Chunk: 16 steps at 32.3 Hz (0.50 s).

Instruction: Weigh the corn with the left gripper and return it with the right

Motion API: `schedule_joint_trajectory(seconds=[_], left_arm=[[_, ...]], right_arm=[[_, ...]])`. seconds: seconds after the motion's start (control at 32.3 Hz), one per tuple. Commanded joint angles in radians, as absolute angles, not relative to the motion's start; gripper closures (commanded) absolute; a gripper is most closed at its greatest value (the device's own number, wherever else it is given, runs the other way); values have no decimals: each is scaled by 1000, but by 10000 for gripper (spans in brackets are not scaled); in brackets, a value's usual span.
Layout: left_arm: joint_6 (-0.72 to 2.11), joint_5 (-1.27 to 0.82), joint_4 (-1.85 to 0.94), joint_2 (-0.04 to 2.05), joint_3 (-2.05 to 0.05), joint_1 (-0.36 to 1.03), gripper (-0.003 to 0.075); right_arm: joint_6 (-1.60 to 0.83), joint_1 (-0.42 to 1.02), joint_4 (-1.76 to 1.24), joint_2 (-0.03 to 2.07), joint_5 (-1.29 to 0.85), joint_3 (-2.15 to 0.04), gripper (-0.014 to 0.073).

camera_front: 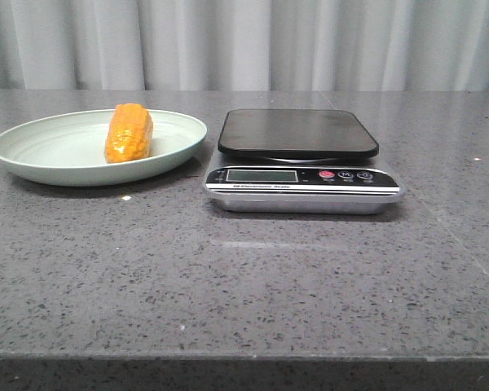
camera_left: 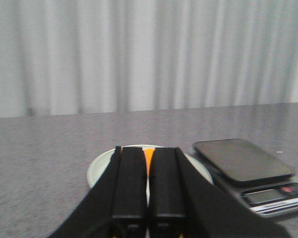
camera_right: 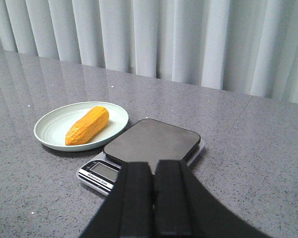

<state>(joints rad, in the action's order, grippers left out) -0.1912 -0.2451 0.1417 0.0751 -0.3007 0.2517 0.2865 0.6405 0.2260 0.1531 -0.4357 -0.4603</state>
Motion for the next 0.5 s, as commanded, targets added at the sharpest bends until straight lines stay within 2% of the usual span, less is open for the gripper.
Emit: schedule_joint_trajectory(seconds=[0.0, 0.12, 0.31, 0.46], left_arm=[[-149, -81, 133, 88, -251, 113, 594], [-125, 90, 133, 78, -126, -23, 594], [-125, 103, 108, -12, 1, -139, 594], [-125, 74, 97, -25, 9, -198, 594]], right_arm=[[278, 634, 249, 165, -364, -486, 452], [278, 634, 249, 165, -364, -486, 452], [278, 634, 249, 165, -364, -486, 452], [278, 634, 249, 165, -364, -486, 452]])
